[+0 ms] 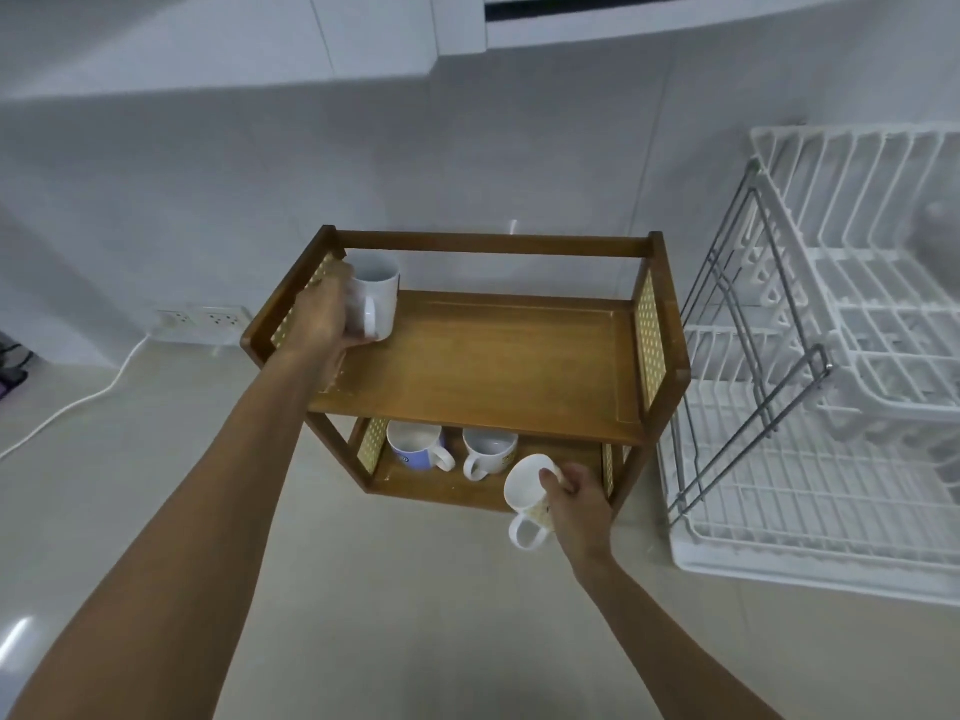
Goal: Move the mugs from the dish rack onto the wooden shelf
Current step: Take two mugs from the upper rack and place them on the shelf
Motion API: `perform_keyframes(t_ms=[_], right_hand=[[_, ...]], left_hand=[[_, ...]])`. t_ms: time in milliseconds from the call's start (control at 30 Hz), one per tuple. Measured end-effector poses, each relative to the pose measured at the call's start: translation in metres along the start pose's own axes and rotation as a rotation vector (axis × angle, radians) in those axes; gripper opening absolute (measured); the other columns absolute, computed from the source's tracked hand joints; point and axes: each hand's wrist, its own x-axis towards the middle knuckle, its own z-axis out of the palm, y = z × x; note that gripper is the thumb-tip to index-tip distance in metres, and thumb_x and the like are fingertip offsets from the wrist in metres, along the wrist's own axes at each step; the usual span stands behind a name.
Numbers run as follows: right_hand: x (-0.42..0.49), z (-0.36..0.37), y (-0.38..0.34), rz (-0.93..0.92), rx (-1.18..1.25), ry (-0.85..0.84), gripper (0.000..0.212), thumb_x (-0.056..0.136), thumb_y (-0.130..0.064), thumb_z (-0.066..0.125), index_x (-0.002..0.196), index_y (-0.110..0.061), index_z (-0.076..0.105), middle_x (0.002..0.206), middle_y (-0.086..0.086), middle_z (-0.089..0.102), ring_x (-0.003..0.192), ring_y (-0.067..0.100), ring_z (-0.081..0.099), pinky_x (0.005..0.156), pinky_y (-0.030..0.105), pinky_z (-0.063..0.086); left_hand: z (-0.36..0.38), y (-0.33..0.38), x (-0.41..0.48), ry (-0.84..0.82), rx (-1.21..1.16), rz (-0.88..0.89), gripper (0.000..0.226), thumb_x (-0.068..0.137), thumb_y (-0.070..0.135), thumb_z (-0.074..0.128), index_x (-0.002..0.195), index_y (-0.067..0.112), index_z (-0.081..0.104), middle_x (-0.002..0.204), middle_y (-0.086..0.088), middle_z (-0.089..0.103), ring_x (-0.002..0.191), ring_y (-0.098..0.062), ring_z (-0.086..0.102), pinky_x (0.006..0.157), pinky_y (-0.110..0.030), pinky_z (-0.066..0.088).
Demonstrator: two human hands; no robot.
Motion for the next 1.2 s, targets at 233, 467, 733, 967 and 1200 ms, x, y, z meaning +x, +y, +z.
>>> perform_keyframes(t_ms=[233,467,733,967,1200], right_hand=[[0.027,0.009,0.000,0.000,-0.031,0.058,0.024,0.092,-0.029,0.067,0.111,-0.014,0.064,0.090,-0.016,0.064,0.093,0.016,0.059,0.069,0.022,0.038],[0.040,0.011,-0.001,-0.021,-0.055,0.097,0.029,0.099,-0.029,0.057,0.121,-0.012,0.066,0.121,0.006,0.069,0.115,0.027,0.060,0.086,0.026,0.037],[0.038,0.010,-0.004,-0.026,-0.153,0.171,0.040,0.107,-0.025,0.041,0.142,-0.010,0.052,0.144,0.014,0.057,0.130,0.036,0.052,0.098,0.030,0.039],[0.030,0.010,-0.006,0.042,-0.200,0.171,0.059,0.102,-0.027,0.053,0.152,-0.003,0.032,0.148,0.024,0.049,0.133,0.041,0.050,0.105,0.040,0.041],[0.009,0.009,-0.001,-0.002,-0.124,0.119,0.077,0.093,-0.020,0.067,0.156,-0.006,0.023,0.152,0.021,0.044,0.137,0.040,0.045,0.108,0.045,0.041]], left_hand=[[0.012,0.006,0.015,-0.029,0.108,-0.019,0.039,0.108,0.031,0.042,0.142,0.013,0.047,0.132,-0.012,0.055,0.112,-0.026,0.061,0.102,-0.046,0.055],[0.012,0.006,0.009,0.002,0.070,-0.058,0.030,0.108,0.038,0.044,0.122,0.014,0.052,0.104,-0.004,0.062,0.095,-0.021,0.062,0.073,-0.034,0.060],[0.004,-0.005,0.009,-0.013,0.138,0.055,0.032,0.104,0.054,0.044,0.117,0.026,0.051,0.095,0.009,0.061,0.094,-0.016,0.063,0.081,-0.038,0.063],[-0.001,-0.010,-0.003,-0.052,0.132,0.070,0.038,0.103,0.057,0.044,0.121,0.026,0.054,0.124,-0.004,0.064,0.109,-0.023,0.067,0.089,-0.042,0.063],[-0.005,-0.014,-0.016,-0.085,0.107,0.093,0.047,0.103,0.057,0.043,0.133,0.023,0.056,0.141,-0.008,0.060,0.122,-0.027,0.064,0.097,-0.045,0.059]])
